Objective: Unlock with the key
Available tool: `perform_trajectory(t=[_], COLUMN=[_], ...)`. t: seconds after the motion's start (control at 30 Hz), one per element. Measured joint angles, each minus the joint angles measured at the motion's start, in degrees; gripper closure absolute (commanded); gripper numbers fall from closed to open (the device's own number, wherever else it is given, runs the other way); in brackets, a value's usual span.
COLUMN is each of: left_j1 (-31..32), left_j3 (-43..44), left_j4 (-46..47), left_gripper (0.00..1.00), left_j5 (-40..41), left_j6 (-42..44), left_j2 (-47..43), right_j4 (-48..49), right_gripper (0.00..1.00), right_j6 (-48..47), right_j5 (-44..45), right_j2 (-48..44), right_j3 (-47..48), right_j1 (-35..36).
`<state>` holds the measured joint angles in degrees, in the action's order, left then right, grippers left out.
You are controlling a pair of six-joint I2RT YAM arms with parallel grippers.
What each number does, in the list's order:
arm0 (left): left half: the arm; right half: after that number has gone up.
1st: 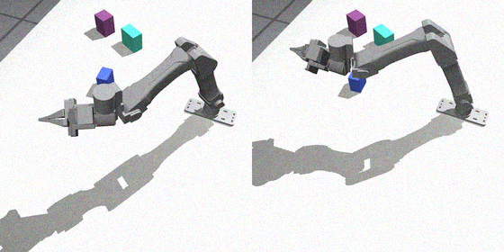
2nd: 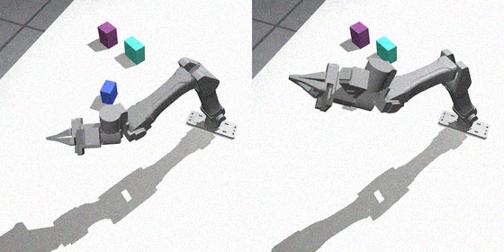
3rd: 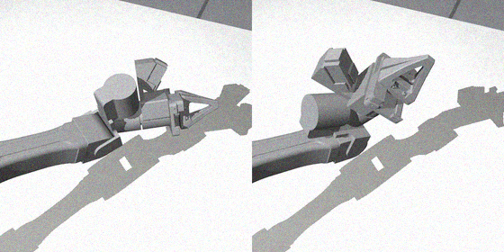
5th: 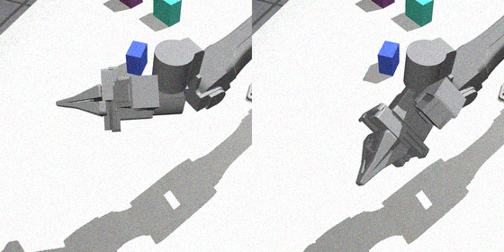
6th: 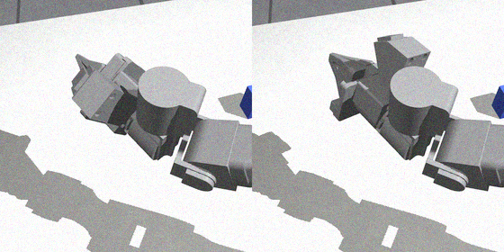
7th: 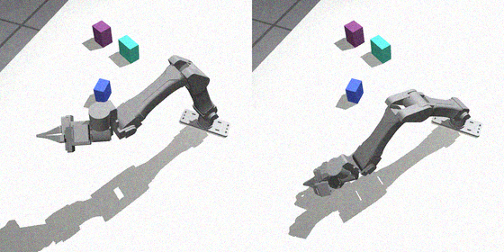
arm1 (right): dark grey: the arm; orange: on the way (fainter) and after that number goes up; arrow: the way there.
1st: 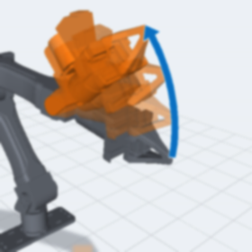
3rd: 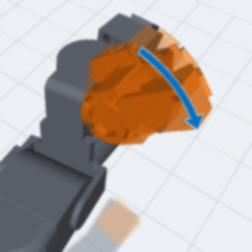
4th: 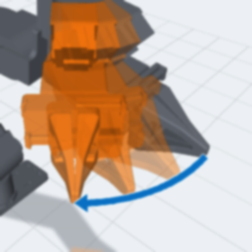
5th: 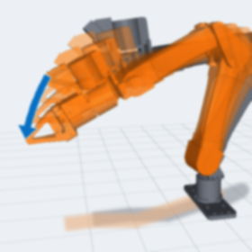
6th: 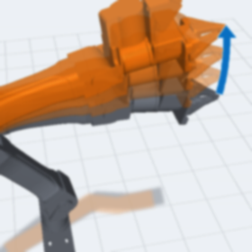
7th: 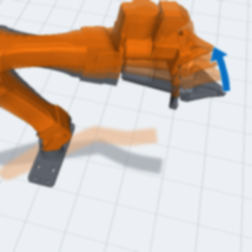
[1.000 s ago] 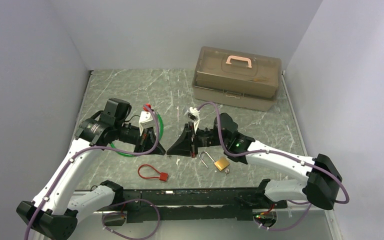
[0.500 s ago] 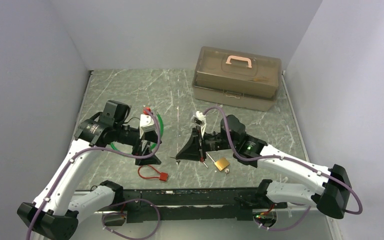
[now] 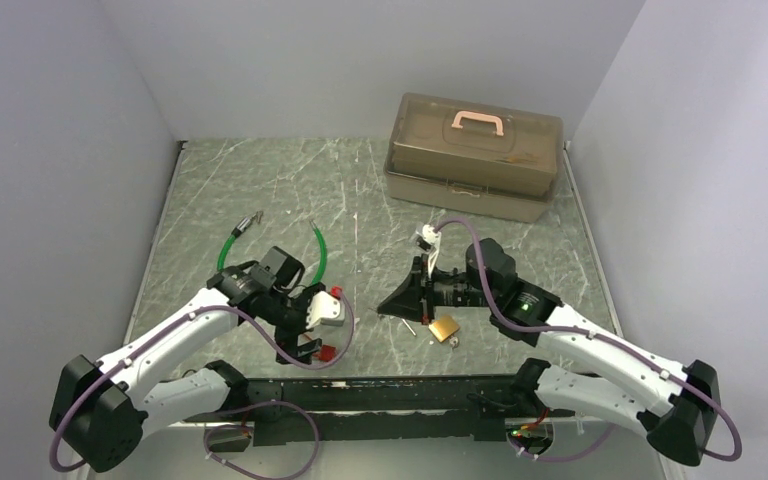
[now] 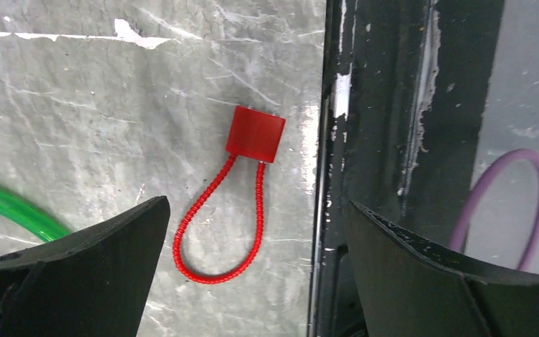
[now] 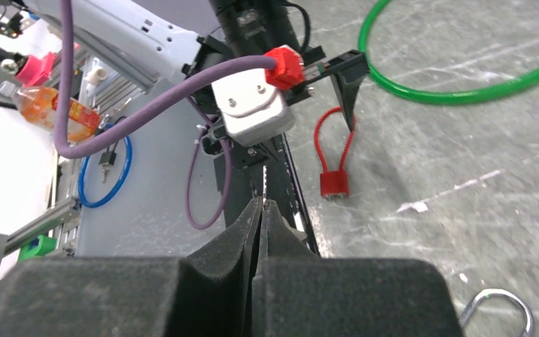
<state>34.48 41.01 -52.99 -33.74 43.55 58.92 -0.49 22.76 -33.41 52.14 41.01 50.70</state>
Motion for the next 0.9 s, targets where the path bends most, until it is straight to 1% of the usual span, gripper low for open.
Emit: perform_trajectory(t=[0.1, 0.3, 0.43, 0.57, 0.67, 0.73, 0.9], left_j1=[2.10, 6.73, 9.09, 9.90, 10.03, 10.10, 11.02], left_j3=[-0.76, -3.19, -5.16, -5.68, -5.70, -5.70, -5.88], left_j4=[2.08, 5.68, 8.79, 11.21, 13.44, 14.75, 17.25], left_gripper=[0.00, 0.01, 0.01, 0.01, 0.09, 0.16, 0.20], left_j5=[2.29, 4.17, 6.43, 7.69, 8.09, 8.09, 7.85], left_j6=[1.40, 3.39, 5.14, 6.75, 7.28, 7.78, 8.63], left_j2=[0.57, 2.84, 5.70, 7.87, 9.11, 9.86, 11.78], right_j4=[-2.34, -6.16, -7.26, -7.28, -7.28, -7.28, -7.21], right_gripper=[1.00, 1.00, 1.00, 1.00, 1.00, 1.00, 1.00], right_j6=[0.42, 0.98, 1.01, 1.03, 1.05, 1.07, 1.51], right_j5=[1.29, 3.50, 4.48, 4.66, 4.59, 4.52, 4.15], right_j2=[-2.97, -8.81, -10.43, -10.56, -10.19, -9.88, -8.98], right_j3=[-1.46, -2.69, -2.75, -2.75, -2.75, -2.75, -2.75], right_j1=[-1.86, -5.73, -7.21, -8.11, -8.66, -8.76, -9.20])
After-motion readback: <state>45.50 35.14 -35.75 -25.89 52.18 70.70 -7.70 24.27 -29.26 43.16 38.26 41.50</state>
